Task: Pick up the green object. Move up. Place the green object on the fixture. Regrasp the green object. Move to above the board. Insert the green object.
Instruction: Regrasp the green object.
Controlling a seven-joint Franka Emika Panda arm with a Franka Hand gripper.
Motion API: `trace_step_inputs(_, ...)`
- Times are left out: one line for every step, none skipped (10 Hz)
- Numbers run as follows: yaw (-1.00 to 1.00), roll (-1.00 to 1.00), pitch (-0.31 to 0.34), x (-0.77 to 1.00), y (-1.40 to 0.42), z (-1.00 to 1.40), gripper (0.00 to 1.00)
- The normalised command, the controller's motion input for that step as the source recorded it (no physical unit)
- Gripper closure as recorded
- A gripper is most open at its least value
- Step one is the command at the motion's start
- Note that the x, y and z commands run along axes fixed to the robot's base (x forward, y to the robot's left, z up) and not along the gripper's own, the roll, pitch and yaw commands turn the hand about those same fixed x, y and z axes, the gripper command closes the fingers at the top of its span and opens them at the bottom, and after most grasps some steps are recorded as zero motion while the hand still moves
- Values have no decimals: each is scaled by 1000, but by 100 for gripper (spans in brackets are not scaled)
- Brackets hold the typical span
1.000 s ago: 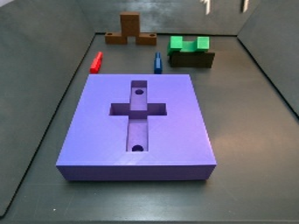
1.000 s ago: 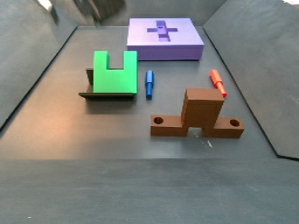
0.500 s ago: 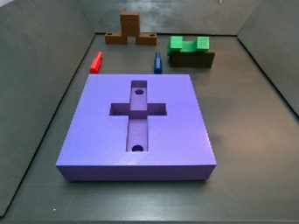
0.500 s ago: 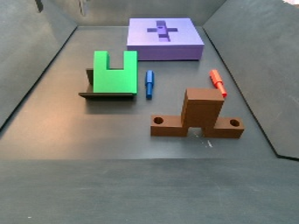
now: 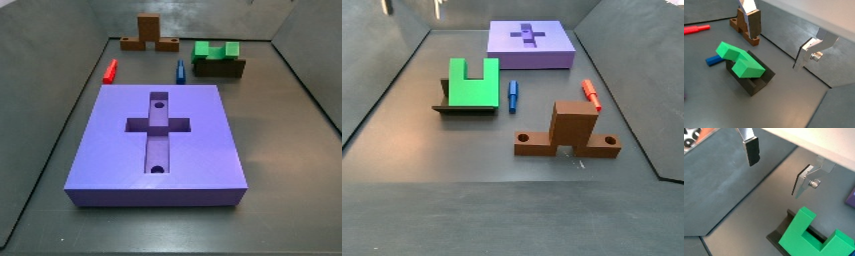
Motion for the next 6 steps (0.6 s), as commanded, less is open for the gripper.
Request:
trace_step_inputs(0,674,54,-97,-91,-609,0)
trace_step_inputs(0,746,6,-80,-71,-583,0)
trace_step_inputs(0,871,57,-231,0,-374,0)
trace_step_inputs(57,974,86,-454,60,-197,0)
trace_step_inputs(197,1000,206,-303,63,-111,0)
trace_step_inputs(289,1000,263,-303,29,-46,0)
